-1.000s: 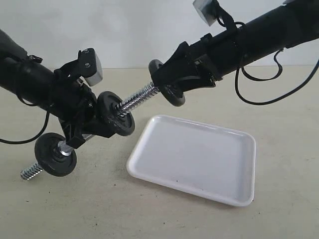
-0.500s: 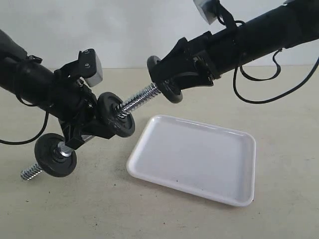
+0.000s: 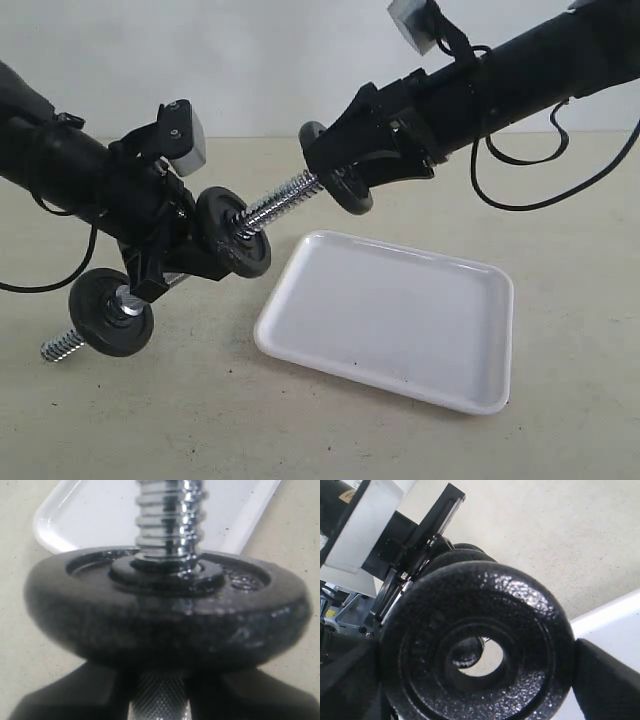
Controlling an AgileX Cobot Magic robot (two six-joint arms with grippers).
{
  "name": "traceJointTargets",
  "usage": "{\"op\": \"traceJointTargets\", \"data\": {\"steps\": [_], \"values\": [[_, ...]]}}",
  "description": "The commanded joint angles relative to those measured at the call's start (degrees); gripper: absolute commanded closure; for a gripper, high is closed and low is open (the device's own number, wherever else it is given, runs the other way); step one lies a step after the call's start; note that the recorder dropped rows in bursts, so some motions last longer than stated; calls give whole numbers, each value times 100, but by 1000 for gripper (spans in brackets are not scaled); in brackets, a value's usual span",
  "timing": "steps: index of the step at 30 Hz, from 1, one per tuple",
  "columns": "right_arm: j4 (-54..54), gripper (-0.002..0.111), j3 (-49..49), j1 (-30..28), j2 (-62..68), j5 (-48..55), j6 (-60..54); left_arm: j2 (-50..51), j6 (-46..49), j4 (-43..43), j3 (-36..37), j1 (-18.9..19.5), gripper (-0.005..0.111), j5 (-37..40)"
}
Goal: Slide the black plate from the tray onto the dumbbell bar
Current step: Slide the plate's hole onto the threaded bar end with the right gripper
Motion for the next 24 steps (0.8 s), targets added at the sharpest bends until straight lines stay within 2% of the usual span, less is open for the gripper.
{"op": "traceJointTargets", "data": {"steps": [1, 8, 19, 24], "values": [[259, 107, -44, 128, -146, 142, 40, -311, 23, -752, -146, -8, 102, 0], [294, 107, -44, 594, -146, 142, -116, -311, 23, -866, -146, -8, 102, 1], [522, 107, -57, 579, -146, 142, -154, -311, 23, -888, -146, -8, 102, 56], [401, 107, -57, 617, -146, 142, -154, -311, 204, -1279, -146, -8, 102, 127]]}}
